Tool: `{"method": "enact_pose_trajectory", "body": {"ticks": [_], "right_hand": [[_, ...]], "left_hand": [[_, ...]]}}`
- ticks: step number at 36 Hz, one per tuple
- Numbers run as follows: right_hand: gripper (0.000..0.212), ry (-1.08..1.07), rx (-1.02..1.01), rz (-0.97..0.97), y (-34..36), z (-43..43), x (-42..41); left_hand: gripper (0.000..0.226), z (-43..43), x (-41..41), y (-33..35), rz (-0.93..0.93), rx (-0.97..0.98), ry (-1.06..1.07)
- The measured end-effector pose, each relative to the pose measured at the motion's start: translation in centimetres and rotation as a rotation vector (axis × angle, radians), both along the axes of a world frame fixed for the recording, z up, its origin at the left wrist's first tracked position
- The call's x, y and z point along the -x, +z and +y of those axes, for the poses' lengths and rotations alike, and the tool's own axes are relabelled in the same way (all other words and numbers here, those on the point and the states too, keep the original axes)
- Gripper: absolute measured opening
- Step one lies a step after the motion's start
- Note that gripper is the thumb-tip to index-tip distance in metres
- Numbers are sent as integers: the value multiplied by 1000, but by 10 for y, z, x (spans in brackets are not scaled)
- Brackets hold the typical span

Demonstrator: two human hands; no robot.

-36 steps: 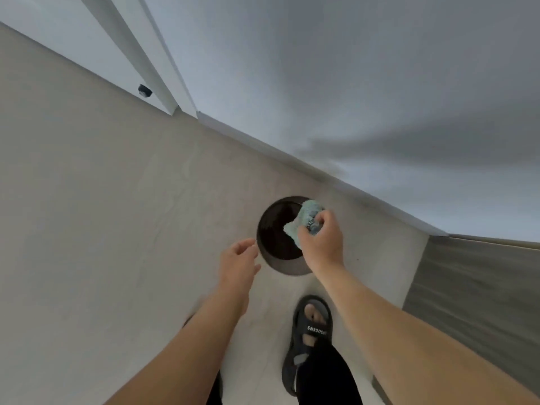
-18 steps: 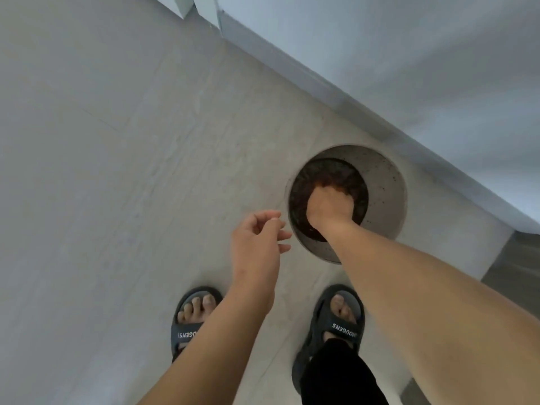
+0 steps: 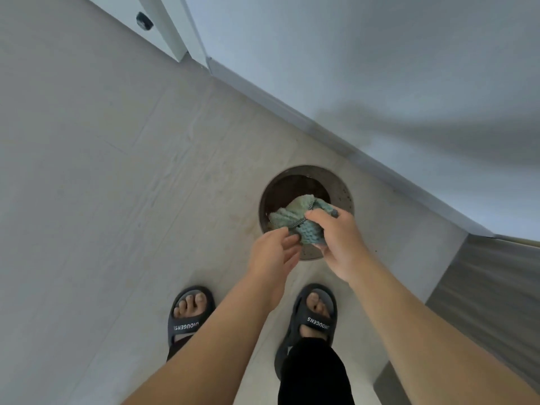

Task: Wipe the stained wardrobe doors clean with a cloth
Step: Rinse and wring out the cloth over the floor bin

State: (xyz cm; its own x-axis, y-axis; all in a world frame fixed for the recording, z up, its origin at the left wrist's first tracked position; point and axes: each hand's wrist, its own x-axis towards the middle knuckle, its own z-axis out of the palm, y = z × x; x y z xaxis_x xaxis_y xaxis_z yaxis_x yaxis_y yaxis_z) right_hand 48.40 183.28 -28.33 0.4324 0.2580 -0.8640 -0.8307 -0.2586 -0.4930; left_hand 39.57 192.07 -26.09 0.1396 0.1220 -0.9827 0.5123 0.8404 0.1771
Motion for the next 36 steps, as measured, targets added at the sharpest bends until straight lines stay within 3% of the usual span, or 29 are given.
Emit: {"method": "enact_pose_trajectory", "body": {"ticks": [4,7,10,13,16,19,21,24,26,31,36], "right_hand": [[38,-208,-238,164,15,-14,3],[55,-215,-301,241,13,-19,4],[62,-202,-319,265,10,-20,6],[48,-110,-183,153,10,-17,8],[19,85,140,-196,13,-13,15],[15,226,251,-424,12,-8,23],[23,288,209,-444,6,-4,29],[10,261,194,-406,-1,5,38],[3,174,233,-392,-7,11,41],[21,157,342,-445,-24,23,30],[13,167,425,-416,-53,32,14]], "left_hand": [[41,-3,-13,-7,38,26,34],[56,-1,-15,-10,-114,254,154],[48,1,-14,-18,-199,278,174],[34,0,-15,-30,-157,100,142],[18,-5,-10,-37,-90,-58,107],[19,-12,-9,-35,-64,-155,38],[23,-16,-8,-32,-54,-168,33],[10,-22,-10,-27,-85,-108,53],[9,-24,-12,-27,-98,-57,81],[12,-15,-17,-33,-125,-18,58],[15,-11,-21,-46,-103,-60,-6]]}}
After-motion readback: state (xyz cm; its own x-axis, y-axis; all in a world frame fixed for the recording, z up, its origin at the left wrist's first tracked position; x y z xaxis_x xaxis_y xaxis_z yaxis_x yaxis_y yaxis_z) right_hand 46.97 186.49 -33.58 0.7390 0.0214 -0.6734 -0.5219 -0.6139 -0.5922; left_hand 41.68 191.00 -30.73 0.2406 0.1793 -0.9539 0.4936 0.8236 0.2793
